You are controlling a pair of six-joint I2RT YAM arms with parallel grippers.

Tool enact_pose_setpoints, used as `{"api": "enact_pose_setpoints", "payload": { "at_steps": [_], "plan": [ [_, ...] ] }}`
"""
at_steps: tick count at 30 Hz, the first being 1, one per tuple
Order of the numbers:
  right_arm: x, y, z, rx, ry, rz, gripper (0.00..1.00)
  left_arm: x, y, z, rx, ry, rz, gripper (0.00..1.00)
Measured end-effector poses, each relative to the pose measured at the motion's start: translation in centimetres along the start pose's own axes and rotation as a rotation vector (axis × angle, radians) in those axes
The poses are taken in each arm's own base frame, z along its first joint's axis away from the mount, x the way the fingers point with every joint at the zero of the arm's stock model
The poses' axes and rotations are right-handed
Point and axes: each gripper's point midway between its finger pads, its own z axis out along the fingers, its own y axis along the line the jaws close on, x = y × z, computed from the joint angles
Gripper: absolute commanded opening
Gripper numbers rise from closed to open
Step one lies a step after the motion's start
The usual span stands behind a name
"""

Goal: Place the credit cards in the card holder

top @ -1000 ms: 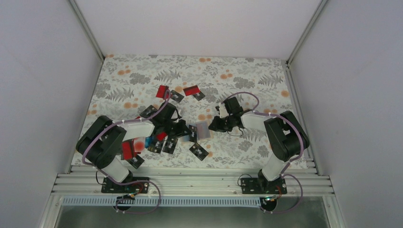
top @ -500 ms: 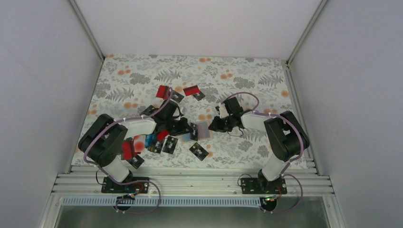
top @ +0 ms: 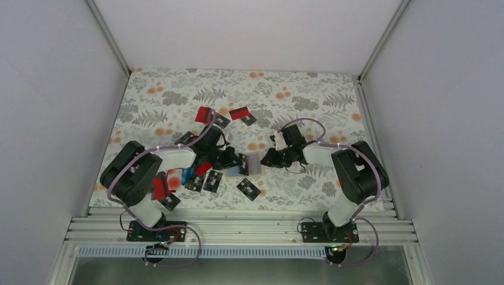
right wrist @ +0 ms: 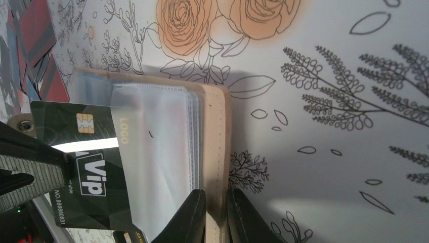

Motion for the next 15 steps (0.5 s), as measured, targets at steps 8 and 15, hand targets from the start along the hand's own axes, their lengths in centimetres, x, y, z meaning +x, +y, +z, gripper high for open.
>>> {"api": "enact_pose_setpoints", "payload": {
  "at_steps": [8,15],
  "plan": [
    [0.45,-0.05,-0.01,-0.019,-0.008,-0.006,0.14,0.09,-0.02,0.44,0.023,0.015,-0.016,0.02],
    [0.4,-0.02,-0.02,-0.024,-0.011,-0.002,0.13,0.15,-0.01,0.62,0.044,0.015,-0.025,0.02]
  ]
}}
